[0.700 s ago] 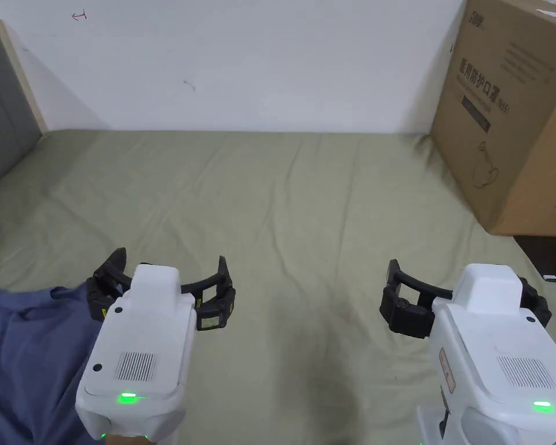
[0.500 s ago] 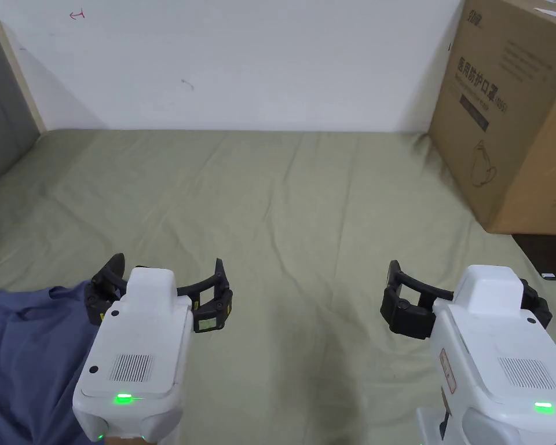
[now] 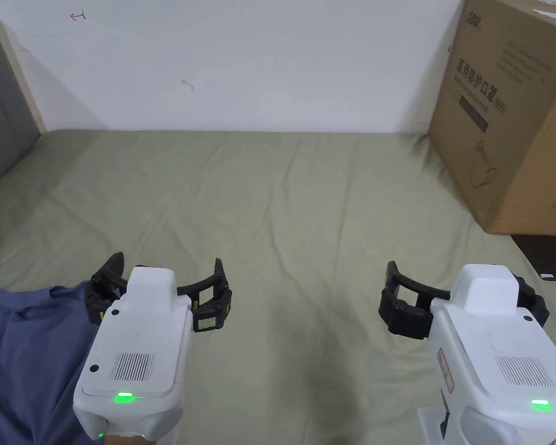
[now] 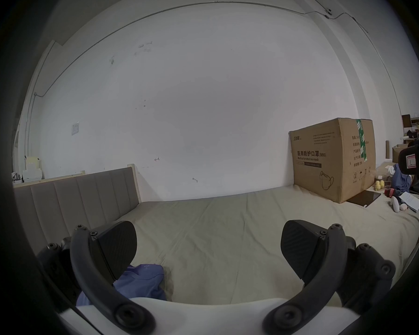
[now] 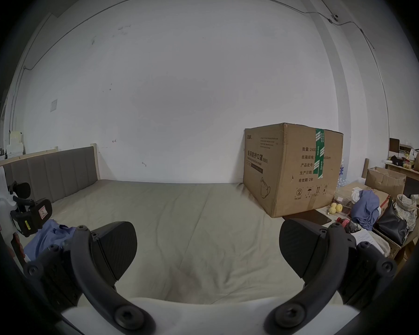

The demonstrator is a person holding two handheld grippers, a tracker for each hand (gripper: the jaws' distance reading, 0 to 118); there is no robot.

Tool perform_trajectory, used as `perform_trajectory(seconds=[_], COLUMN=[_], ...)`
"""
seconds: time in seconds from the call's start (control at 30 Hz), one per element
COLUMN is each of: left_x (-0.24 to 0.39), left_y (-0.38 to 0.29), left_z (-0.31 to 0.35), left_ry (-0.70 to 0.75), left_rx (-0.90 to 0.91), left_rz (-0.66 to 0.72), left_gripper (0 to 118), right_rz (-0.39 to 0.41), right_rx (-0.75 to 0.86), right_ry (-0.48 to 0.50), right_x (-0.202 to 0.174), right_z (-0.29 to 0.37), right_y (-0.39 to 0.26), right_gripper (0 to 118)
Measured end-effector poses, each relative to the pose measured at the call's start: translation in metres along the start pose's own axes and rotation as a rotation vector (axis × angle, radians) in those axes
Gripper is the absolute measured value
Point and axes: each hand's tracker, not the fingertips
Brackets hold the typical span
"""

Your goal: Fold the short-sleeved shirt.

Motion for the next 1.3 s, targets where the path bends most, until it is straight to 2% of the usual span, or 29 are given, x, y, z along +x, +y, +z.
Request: perform_trajectory(seconds=[0.57, 0.67, 0.7, 0.77, 0.8, 0.83, 0.87, 0.9, 1.17, 1.3], left_x=[-0.001, -0.001, -0.001, 0.001, 0.001, 0.002, 0.003, 0.004, -0.006, -0.031], left_y=[0.003, 0.005, 0.006, 0.007, 0.007, 0.008, 0.009, 0.009, 0.009, 0.007], left_z=[0.000, 0.002, 0.002, 0.003, 0.003, 0.002, 0.001, 0.000, 0.001, 0.008], left_ry=[-0.005, -0.018, -0.026, -0.037, -0.038, -0.041, -0.048, -0.064, -0.045, 0.025], left_rx=[0.006, 0.002, -0.003, -0.004, -0.008, -0.016, -0.030, -0.037, -0.060, -0.071], left_rz=[0.018, 0.030, 0.037, 0.045, 0.051, 0.060, 0.072, 0.085, 0.105, 0.115], left_gripper=[118, 116, 112, 84, 65, 31, 9, 2, 0, 0], right_rz=[0.018, 0.024, 0.025, 0.035, 0.040, 0.046, 0.051, 0.048, 0.048, 0.047], right_rx=[-0.008, -0.012, -0.011, -0.011, -0.011, -0.013, -0.011, -0.008, -0.004, -0.009], right_ry=[-0.009, -0.011, -0.011, -0.021, -0.020, -0.020, -0.023, -0.016, 0.020, 0.079], right_x=[-0.001, -0.001, -0.001, -0.002, -0.002, -0.002, -0.002, -0.001, -0.008, -0.025], right_z=[0.000, 0.001, 0.002, 0.002, 0.002, 0.001, 0.001, 0.002, -0.002, -0.011], right_y=[0.003, 0.004, 0.004, 0.005, 0.005, 0.005, 0.005, 0.005, 0.007, 0.009], right_gripper=[115, 109, 101, 55, 32, 5, 3, 2, 0, 0])
